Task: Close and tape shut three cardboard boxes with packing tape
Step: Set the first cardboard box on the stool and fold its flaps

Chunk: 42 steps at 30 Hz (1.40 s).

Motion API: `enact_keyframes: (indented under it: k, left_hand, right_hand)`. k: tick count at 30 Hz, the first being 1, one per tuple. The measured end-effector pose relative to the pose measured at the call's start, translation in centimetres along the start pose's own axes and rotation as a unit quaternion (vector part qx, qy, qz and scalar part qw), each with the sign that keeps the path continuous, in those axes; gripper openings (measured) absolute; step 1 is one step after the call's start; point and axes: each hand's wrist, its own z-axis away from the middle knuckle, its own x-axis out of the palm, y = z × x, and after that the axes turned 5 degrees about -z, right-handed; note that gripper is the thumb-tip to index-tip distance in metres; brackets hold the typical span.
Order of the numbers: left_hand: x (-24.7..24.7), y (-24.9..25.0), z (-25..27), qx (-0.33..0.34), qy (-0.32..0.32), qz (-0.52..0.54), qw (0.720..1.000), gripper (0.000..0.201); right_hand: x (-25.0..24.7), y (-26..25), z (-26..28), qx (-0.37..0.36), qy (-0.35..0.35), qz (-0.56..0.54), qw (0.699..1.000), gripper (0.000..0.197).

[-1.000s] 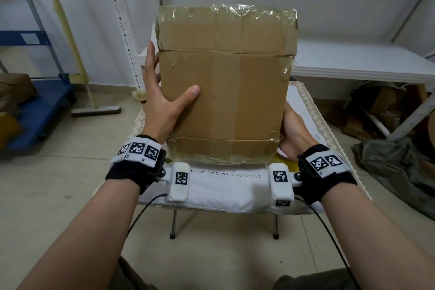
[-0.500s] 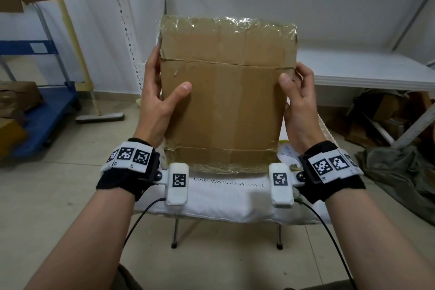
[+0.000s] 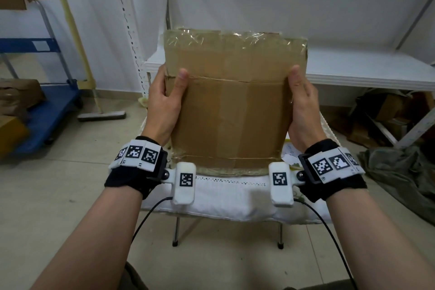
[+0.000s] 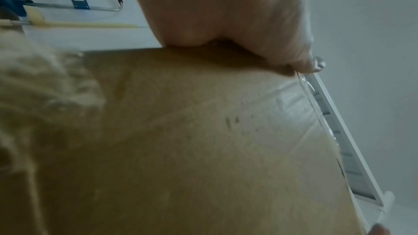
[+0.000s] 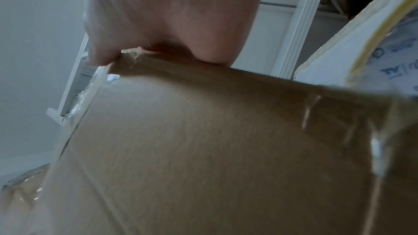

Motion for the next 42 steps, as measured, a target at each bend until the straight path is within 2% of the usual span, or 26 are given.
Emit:
enact_keyframes:
  k: [4,8,9,11,13,17,19,22,24,27,32,37,40,42]
  left_hand:
    - [0.0,0.3,-0.3,-0.008,0.001,0.023,1.000,0.049]
    - [-0.2,0.8,-0.3,-0.026,0.005,0.046,0.999,0.051]
    - [-0.3,0.9,-0.4,-0.036,0.003,0.049,0.998,0.046]
    - [-0.5,1.0,-0.4,-0.066,0.008,0.068,0.995,0.037]
    - [-0.7,1.1,-0.6,-0.071,0.015,0.077,0.994,0.044]
    - [-1.0,1.6,-1.1,-0.065,-0.008,0.074,0.995,0.069]
    - [-1.1,1.8,-1.6,-0.096,-0.009,0.116,0.989,0.074]
    - [-1.2,1.9,-2.4,-0.166,-0.010,0.214,0.963,0.083]
    - [-1.1,1.8,-2.7,-0.193,-0.026,0.224,0.955,0.081]
    - [-0.8,1.2,-3.0,-0.165,-0.045,0.163,0.972,0.064]
    - [-1.3,0.6,-3.2,-0.115,-0.055,0.153,0.980,0.052]
    - [-1.7,0.9,-2.8,-0.079,-0.073,0.129,0.986,0.028]
    - [-2.1,0.8,-2.5,-0.060,-0.072,0.137,0.986,0.027]
    - [-2.3,0.8,-2.4,-0.053,-0.064,0.136,0.987,0.031]
  right_hand:
    - [0.0,-0.5,-0.2,-0.004,0.015,-0.016,1.000,0.044]
    - [0.2,-0.3,-0.3,-0.001,0.002,-0.011,1.000,0.025]
    - [0.3,-0.2,-0.3,0.000,0.003,-0.010,1.000,0.027]
    - [0.2,-0.1,-0.4,-0.012,0.012,-0.010,1.000,0.042]
    - [-0.1,-0.1,-0.6,-0.027,0.004,0.006,1.000,0.053]
    - [0.0,-0.3,-0.7,-0.047,-0.052,0.037,0.997,0.043]
    - [0.0,-0.3,-0.7,-0.057,-0.047,0.031,0.997,0.038]
    - [-0.2,-0.2,-0.9,-0.057,-0.053,0.028,0.997,0.031]
    - [-0.2,0.0,-1.0,-0.057,-0.061,0.030,0.996,0.028]
    - [0.1,0.1,-1.0,-0.068,-0.061,0.032,0.995,0.028]
    - [0.2,-0.1,-1.2,-0.065,-0.052,0.027,0.996,0.033]
    - [0.8,0.0,-0.8,-0.080,0.011,0.023,0.996,0.050]
    - [0.9,0.2,-0.7,-0.093,0.017,0.017,0.995,0.065]
    - [0.8,0.2,-0.7,-0.090,0.011,0.025,0.996,0.066]
